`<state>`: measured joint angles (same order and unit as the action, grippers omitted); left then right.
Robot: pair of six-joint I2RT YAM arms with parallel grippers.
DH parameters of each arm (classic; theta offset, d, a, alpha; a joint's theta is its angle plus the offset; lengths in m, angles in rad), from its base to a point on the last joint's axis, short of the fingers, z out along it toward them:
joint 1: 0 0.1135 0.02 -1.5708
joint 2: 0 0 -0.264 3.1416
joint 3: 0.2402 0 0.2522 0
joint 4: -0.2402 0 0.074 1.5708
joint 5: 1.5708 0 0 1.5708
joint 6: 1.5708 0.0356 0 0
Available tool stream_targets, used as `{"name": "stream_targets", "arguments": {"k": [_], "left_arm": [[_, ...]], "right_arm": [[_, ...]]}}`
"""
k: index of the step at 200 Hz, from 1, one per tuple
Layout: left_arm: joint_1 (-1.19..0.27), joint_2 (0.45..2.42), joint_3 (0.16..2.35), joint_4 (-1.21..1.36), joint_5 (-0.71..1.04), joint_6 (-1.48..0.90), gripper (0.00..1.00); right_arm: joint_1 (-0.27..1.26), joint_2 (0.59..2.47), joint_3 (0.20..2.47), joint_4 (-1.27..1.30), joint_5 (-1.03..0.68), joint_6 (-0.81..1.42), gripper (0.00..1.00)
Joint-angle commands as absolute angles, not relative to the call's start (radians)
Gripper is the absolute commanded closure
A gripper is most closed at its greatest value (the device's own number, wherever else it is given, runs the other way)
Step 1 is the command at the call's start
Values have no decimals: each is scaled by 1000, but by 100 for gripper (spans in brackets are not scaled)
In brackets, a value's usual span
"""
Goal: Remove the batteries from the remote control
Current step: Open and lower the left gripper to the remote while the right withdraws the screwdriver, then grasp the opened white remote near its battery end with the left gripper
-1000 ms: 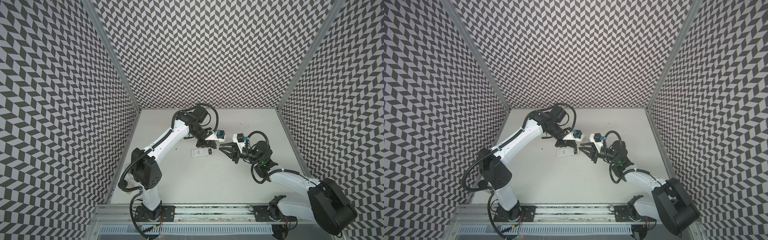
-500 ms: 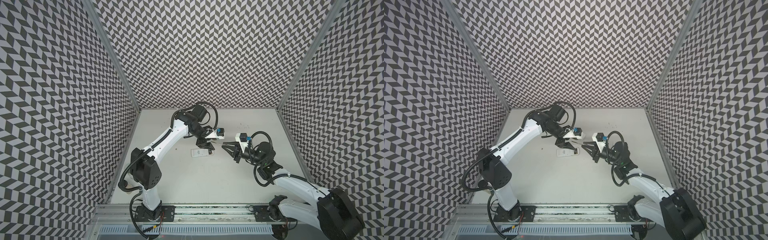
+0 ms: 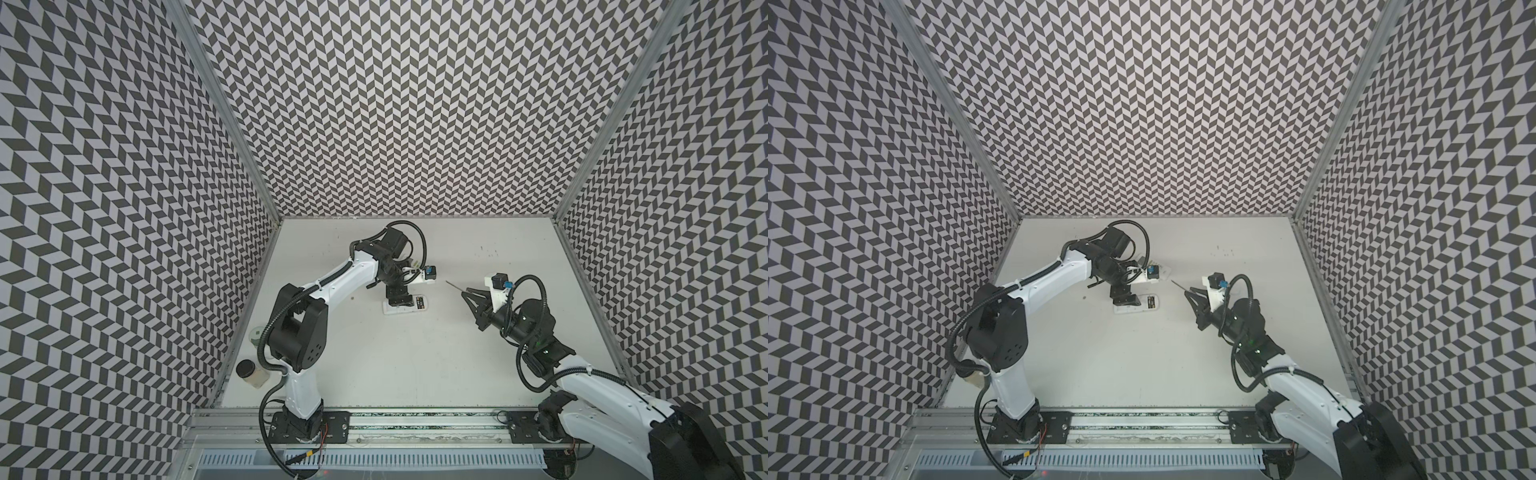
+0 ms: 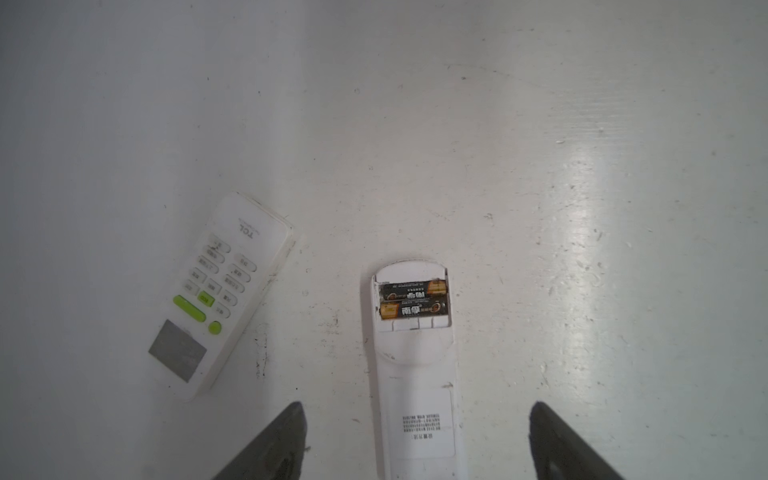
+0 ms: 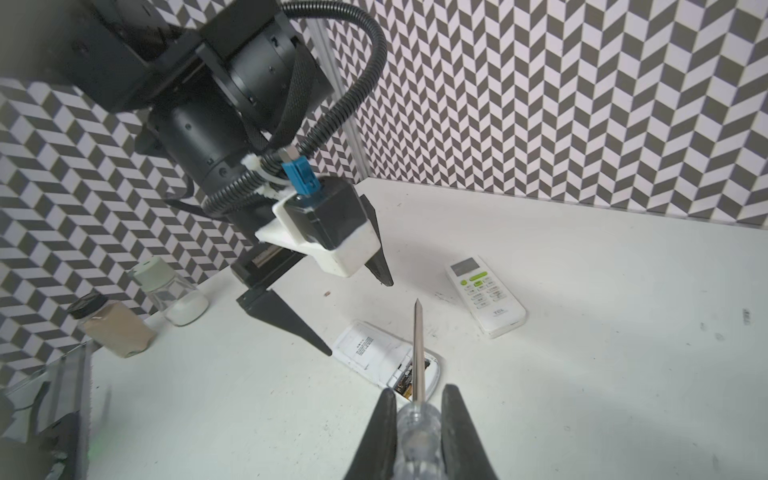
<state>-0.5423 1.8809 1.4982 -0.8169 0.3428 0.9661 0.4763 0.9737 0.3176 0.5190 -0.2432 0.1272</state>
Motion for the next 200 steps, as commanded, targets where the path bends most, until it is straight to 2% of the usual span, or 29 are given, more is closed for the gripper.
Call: {"name": "stream_targets", "arguments": {"k": [1,41,80,102,122,155,173,200], "left_arm": [[-535,1926,1479,-724,307,941,1],[-541,1990,1472,-647,296,925,2],[-544,2052,1481,-644,318,916,12],[-549,2072,1462,-618,324,920,14],[-556,2093,1464,-623,321,923,15],[-562,2102,1457,-645,353,920,18],[-567,2092,1456,-675,373,905,18],[-562,2062,1432,-710,426,910,12]], "right_arm": [[473,960,316,543,-149,162,100],[473,953,310,537,-137,166,100],[473,947,325,507,-139,147,100],[473,959,299,570,-156,166,100],[473,976,337,508,-174,136,100],[474,996,330,545,-208,149,100],[474,986,341,510,-202,131,100],[474,997,314,575,-212,153,100]]}}
